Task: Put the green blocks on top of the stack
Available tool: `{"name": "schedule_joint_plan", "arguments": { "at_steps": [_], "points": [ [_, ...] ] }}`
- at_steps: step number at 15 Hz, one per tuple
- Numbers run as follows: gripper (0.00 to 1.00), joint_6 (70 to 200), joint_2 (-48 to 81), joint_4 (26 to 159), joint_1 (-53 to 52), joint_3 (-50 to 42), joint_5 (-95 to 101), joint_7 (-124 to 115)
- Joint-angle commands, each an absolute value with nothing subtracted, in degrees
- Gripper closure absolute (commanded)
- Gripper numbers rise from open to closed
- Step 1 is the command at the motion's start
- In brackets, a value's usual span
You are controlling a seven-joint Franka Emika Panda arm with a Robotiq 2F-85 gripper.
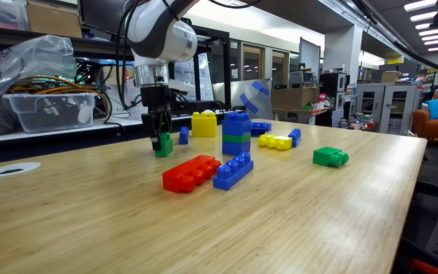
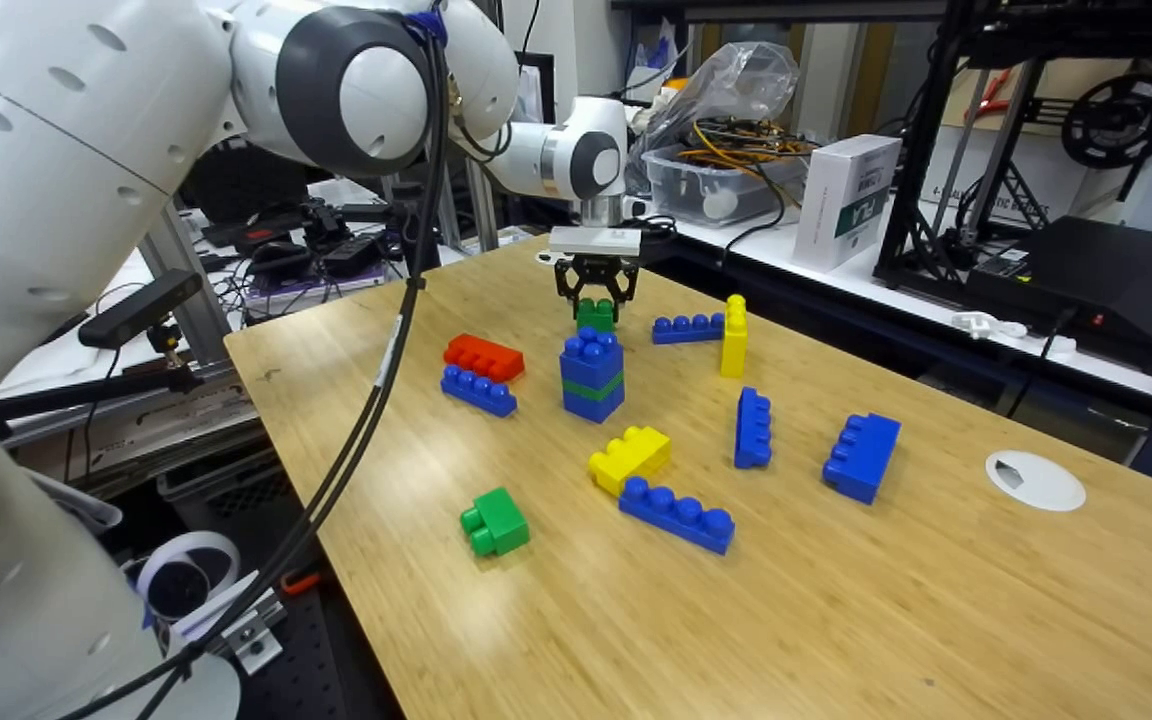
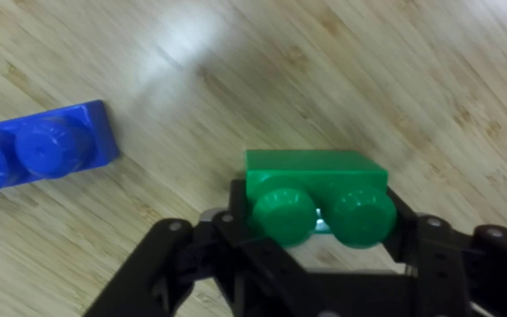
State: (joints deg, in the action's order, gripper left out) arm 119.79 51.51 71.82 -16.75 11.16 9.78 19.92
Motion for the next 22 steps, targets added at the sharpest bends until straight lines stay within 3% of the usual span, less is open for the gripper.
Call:
{"name": "schedule_joint_plan", "arguments": {
  "at_steps": [1,13,22],
  "points": [
    [0.55,119.6,50.7,71.7,-17.3,11.1,10.5,20.5],
    [0.55,108.0,25.4,78.7,-20.3,10.9,10.3,3.3],
    [0.55,108.5,20.1,87.2,-15.2,8.3,7.9,-0.8]
  ]
}}
